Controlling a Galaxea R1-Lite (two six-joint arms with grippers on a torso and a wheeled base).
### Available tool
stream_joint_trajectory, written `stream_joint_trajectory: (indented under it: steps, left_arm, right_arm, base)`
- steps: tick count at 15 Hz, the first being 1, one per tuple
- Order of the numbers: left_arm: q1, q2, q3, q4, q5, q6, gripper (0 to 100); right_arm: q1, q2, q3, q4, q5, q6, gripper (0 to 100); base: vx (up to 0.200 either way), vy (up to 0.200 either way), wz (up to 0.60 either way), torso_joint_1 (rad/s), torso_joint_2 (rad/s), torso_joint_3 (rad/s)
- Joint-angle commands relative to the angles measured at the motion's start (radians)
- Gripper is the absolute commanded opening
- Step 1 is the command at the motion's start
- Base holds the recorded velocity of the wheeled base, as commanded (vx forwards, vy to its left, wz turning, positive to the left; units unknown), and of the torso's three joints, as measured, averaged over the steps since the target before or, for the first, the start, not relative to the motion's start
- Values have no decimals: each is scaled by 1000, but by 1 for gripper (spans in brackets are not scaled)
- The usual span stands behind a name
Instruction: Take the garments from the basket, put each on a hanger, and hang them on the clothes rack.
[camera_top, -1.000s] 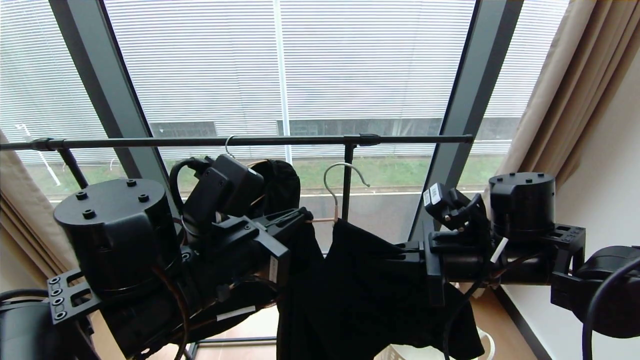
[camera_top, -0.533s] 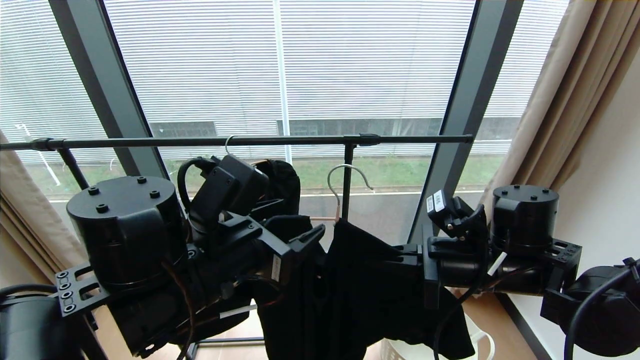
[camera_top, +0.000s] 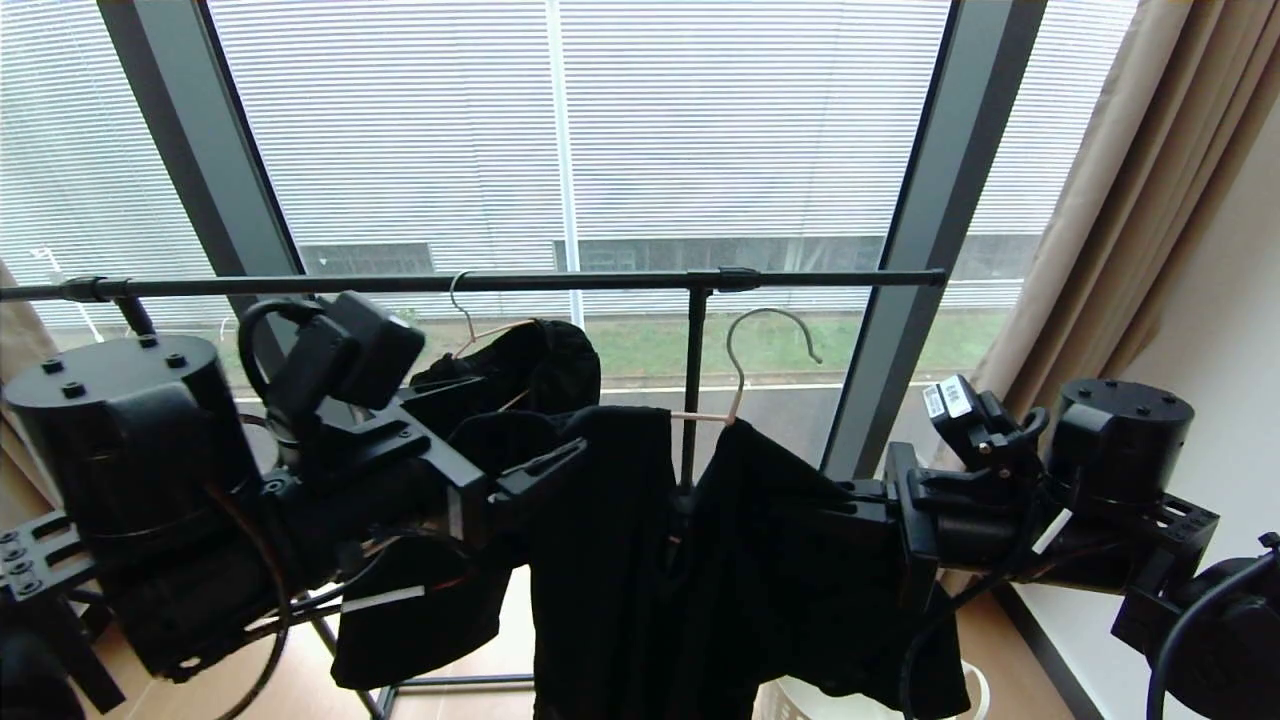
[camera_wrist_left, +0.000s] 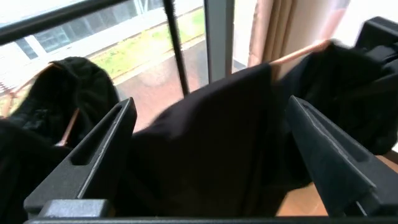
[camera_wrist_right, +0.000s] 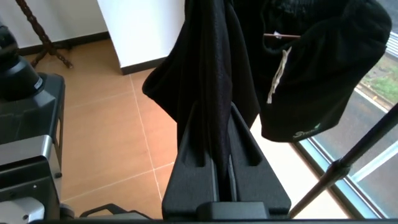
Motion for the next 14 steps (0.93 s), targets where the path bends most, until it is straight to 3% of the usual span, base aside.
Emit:
stream_joint_trajectory:
  steps: [1,2,6,9,14]
  left_arm:
    - [172,-93,92,0,-172,4,100]
    - [263,-101,131,-1,-310,4,100]
    - [428,-47,181,-12,-655,22,100]
    - [445,57,175,-44,-709,101,100]
    - [439,194,169,-122,-741,101,100]
  right_arm:
    - [-39,-10,8,-1,9,0,0]
    - [-65,-12,17,-1,40,0,0]
    - [-131,-56,40,-14,167,-3,0]
    - [-139,-65,60,-27,202,-13,0]
    - [-131,-62,75,-46,214,-13,0]
  base:
    - [0,0,0,0,0,0]
    - [0,0,0,0,0,0]
    - [0,0,0,0,0,0]
    - [0,0,0,0,0,0]
    - [0,0,0,0,0,0]
